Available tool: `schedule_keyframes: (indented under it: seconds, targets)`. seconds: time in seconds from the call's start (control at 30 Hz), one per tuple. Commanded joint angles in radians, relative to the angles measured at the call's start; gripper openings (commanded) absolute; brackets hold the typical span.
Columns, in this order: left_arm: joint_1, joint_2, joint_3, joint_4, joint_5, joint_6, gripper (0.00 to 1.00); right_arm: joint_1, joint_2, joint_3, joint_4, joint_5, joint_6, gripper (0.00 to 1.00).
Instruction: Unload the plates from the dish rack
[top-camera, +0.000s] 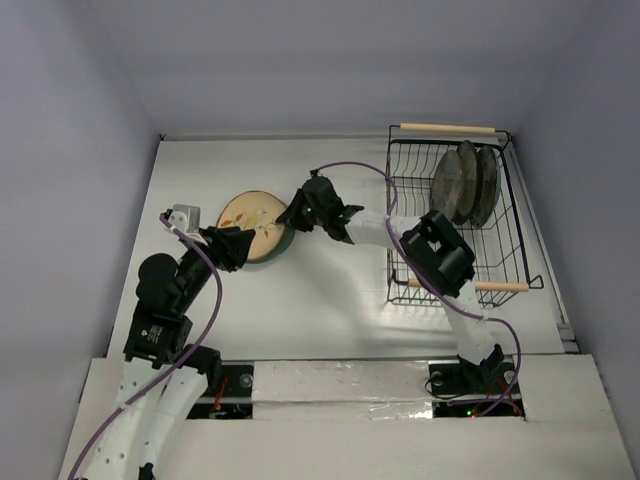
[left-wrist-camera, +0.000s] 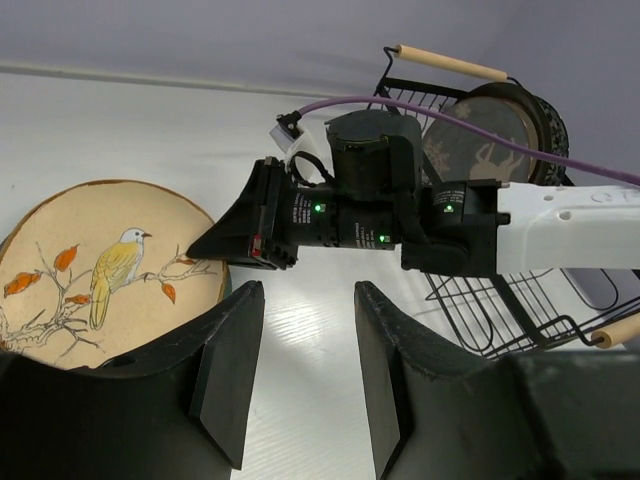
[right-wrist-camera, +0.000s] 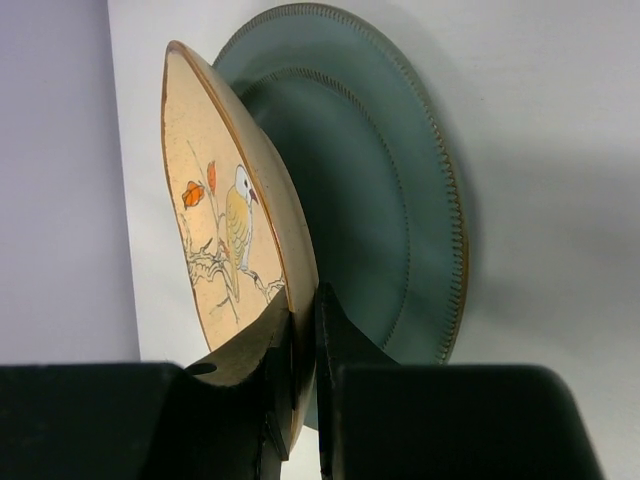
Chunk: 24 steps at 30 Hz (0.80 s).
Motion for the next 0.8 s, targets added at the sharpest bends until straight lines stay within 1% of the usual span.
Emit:
schedule_keyframes:
  seconds: [0.0,0.07,0.1,0.17,0.2,0.23,0.27,0.3,0.37,0.4,0.47,0.5,0.53,0.6,0.63,0.77]
  targets:
    - [0.003,0.015,0.044,0.030,-0.001,0.012,0.38,0.017,-0.042,0.035,0.240,-0.014,0.055,0.01]
    - [0.003,0.012,0.046,0.025,-0.013,0.014,0.38,0.026,-0.026,0.062,0.182,-0.012,0.024,0.06]
    - [0.012,0.007,0.046,0.027,-0.015,0.014,0.38,0.026,-0.017,0.082,0.164,-0.005,0.015,0.16]
    - [0.012,0.007,0.043,0.027,-0.018,0.014,0.38,0.035,-0.012,0.095,0.115,0.024,-0.013,0.29]
    - [0.012,0.013,0.043,0.025,-0.018,0.014,0.38,0.047,-0.012,0.099,0.101,0.037,-0.019,0.37]
    - [0.012,0.018,0.043,0.024,-0.019,0.014,0.38,0.047,-0.012,0.099,0.085,0.054,-0.026,0.41]
    - [0.012,0.022,0.043,0.024,-0.016,0.014,0.38,0.047,-0.012,0.098,0.084,0.058,-0.034,0.47]
    - [0.012,0.032,0.043,0.024,-0.016,0.014,0.38,0.047,-0.014,0.095,0.084,0.061,-0.037,0.57]
    - [0.012,0.038,0.046,0.019,-0.030,0.014,0.38,0.056,-0.021,0.087,0.079,0.071,-0.049,0.66]
    - [0.012,0.039,0.044,0.019,-0.039,0.014,0.38,0.056,-0.024,0.087,0.075,0.075,-0.054,0.74]
    - [0.012,0.042,0.046,0.015,-0.065,0.017,0.38,0.066,-0.034,0.096,0.053,0.087,-0.075,0.79]
    - [0.012,0.042,0.046,0.015,-0.072,0.015,0.38,0.066,-0.037,0.105,0.036,0.095,-0.085,0.84]
    - [0.012,0.044,0.046,0.015,-0.088,0.015,0.38,0.075,-0.035,0.124,-0.020,0.133,-0.098,0.86]
    - [0.012,0.052,0.049,0.012,-0.105,0.017,0.38,0.086,-0.025,0.182,-0.079,0.156,-0.137,0.92]
    - [0.012,0.055,0.052,0.010,-0.127,0.017,0.38,0.096,-0.023,0.197,-0.120,0.170,-0.149,0.93]
    - [0.012,0.059,0.053,0.006,-0.170,0.017,0.38,0.116,-0.038,0.214,-0.178,0.229,-0.186,0.99]
